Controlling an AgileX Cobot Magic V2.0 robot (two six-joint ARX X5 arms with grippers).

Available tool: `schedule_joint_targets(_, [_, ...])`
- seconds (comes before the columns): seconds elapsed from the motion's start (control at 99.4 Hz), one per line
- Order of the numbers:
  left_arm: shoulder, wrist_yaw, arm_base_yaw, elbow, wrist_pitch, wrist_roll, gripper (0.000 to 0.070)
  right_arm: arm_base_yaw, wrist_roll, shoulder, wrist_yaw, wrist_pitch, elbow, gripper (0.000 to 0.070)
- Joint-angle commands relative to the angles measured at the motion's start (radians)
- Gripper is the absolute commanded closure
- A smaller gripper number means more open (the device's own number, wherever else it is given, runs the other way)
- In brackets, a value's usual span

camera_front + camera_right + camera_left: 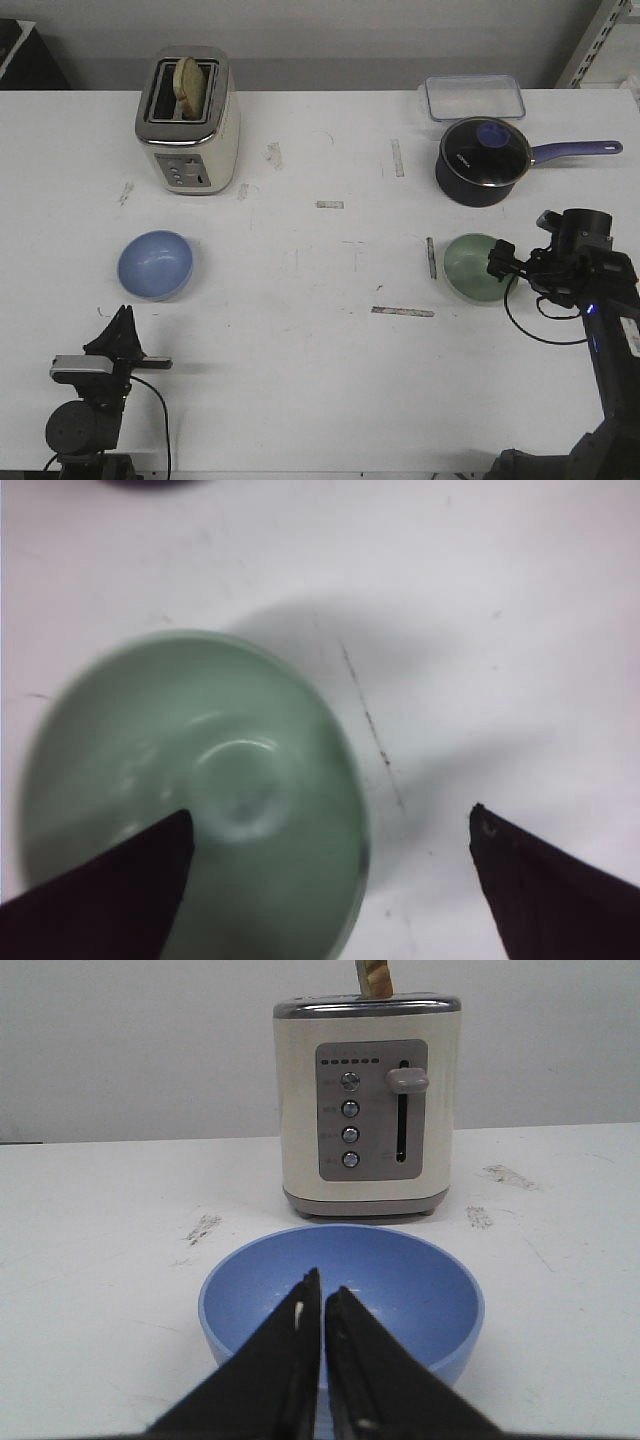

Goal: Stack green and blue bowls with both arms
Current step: 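Reach the right gripper forward and grasp the rim of the pale green bowl, then slide the green bowl with the right gripper toward the table center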

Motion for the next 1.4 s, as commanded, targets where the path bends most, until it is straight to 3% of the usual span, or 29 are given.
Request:
schedule_joint_targets(0.0, [-0.002,-0.003,0.000,-0.022,0.016,0.007,0.0699,-0.001,-0.004,0.042,-0.003,0.021,0.014,0.0112])
schedule_joint_targets(0.101, [-0.002,-0.003,0.000,-0.022,0.016,0.007,0.0699,0.011,-0.004,0.087,-0.003,0.043,0.014,0.0207])
schedule_joint_targets(0.413, [-0.002,-0.003,0.000,-0.022,0.016,0.007,0.0699,0.025,-0.004,0.118,0.009,0.072,0.013,0.0700])
schedule_joint_targets(0.624, [-0.002,-0.003,0.000,-0.022,0.016,0.007,0.0699,0.034,0.001,0.100,0.008,0.082,0.018,0.0700])
schedule_joint_targets(0.815, [-0.002,-0.003,0.000,-0.022,0.016,0.007,0.0699,0.111,0.090,0.012,-0.001,0.190,0.022,0.0700])
schedule_joint_targets(1.087, [-0.002,-0.003,0.000,-0.022,0.016,0.007,0.0699,0.421,0.164,-0.019,0.003,0.257,0.022,0.0700])
schedule_joint_targets(1.288, [-0.002,-0.003,0.000,-0.022,0.016,0.007,0.0699,0.682,0.238,0.032,0.086,0.315,0.022,0.0700])
schedule_joint_targets(1.389, [-0.002,-0.003,0.000,-0.022,0.016,0.007,0.0699,0.768,0.282,0.075,0.090,0.320,0.021,0.0700])
